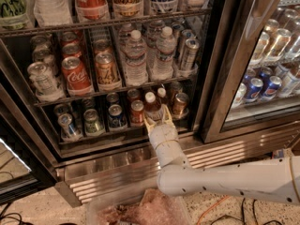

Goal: Pick blue plastic bottle from bottom shelf of fridge

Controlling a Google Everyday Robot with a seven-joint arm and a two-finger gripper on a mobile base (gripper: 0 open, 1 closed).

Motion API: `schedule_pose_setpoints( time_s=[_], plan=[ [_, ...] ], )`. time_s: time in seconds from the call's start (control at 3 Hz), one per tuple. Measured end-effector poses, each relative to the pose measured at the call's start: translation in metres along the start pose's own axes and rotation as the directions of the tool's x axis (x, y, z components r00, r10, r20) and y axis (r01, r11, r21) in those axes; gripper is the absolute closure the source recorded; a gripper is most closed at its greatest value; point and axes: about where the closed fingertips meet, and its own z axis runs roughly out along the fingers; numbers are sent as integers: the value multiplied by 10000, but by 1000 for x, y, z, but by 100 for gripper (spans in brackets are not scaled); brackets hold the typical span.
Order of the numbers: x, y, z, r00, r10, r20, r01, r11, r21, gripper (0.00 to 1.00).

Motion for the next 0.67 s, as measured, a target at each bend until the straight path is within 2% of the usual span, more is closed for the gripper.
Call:
schedule_pose_setpoints(
  time_s=[0.67],
  plan=[
    [-27, 5, -40, 9990, 347, 266, -346, 9994, -42, 100]
  ],
)
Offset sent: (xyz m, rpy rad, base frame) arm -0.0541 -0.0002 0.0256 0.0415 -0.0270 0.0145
